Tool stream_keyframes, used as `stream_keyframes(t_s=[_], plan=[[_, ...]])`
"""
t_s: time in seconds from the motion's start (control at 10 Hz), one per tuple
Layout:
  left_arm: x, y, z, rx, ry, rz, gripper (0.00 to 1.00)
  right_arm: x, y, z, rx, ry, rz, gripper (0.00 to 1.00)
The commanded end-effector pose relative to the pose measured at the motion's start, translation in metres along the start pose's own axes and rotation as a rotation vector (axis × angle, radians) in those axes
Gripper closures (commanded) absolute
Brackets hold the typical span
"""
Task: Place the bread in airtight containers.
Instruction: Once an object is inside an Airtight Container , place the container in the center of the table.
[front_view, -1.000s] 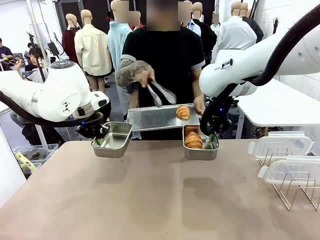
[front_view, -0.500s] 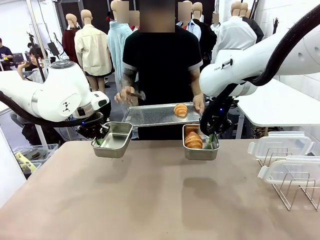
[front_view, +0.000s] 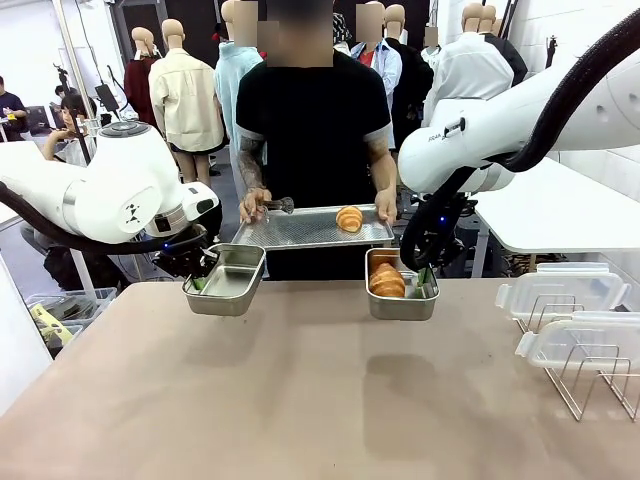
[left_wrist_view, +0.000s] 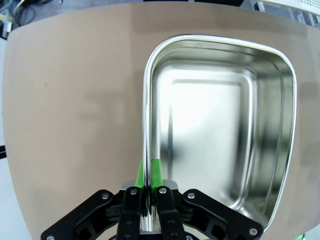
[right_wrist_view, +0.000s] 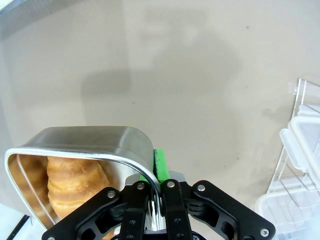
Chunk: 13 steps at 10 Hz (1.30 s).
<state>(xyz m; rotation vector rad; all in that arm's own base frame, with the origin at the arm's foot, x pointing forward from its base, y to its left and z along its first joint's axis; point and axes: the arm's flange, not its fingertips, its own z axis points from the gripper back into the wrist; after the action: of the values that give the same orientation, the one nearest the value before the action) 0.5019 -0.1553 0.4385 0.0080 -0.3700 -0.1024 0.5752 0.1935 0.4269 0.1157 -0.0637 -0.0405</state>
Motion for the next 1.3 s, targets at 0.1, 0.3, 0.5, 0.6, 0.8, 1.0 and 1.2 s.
stream_keyframes(t_s=[0.1, 0.3, 0.5, 0.6, 0.8, 1.0, 1.2], plan=[[0.004, 0.000, 0.003, -0.002, -0.007, 0.002, 1.00, 0.002, 0.002, 0.001, -0.005, -0.012, 0.007, 1.00], [0.004, 0.000, 0.003, -0.002, -0.007, 0.002, 1.00, 0.002, 0.002, 0.001, -0.005, -0.012, 0.007, 1.00], [0.004, 0.000, 0.003, -0.002, -0.007, 0.002, 1.00, 0.002, 0.002, 0.001, -0.005, -0.012, 0.007, 1.00], [0.004, 0.000, 0.003, -0.002, -0.007, 0.002, 1.00, 0.002, 0.002, 0.001, -0.005, -0.012, 0.007, 1.00], [0.004, 0.000, 0.003, -0.002, -0.007, 0.002, 1.00, 0.002, 0.002, 0.001, -0.005, -0.012, 0.007, 1.00], [0.004, 0.000, 0.003, -0.002, -0.007, 0.002, 1.00, 0.000, 0.000, 0.000, 0.000, 0.000, 0.000, 1.00], [0.004, 0.000, 0.003, -0.002, -0.007, 0.002, 1.00, 0.015, -0.002, -0.021, -0.015, 0.009, -0.056, 1.00]])
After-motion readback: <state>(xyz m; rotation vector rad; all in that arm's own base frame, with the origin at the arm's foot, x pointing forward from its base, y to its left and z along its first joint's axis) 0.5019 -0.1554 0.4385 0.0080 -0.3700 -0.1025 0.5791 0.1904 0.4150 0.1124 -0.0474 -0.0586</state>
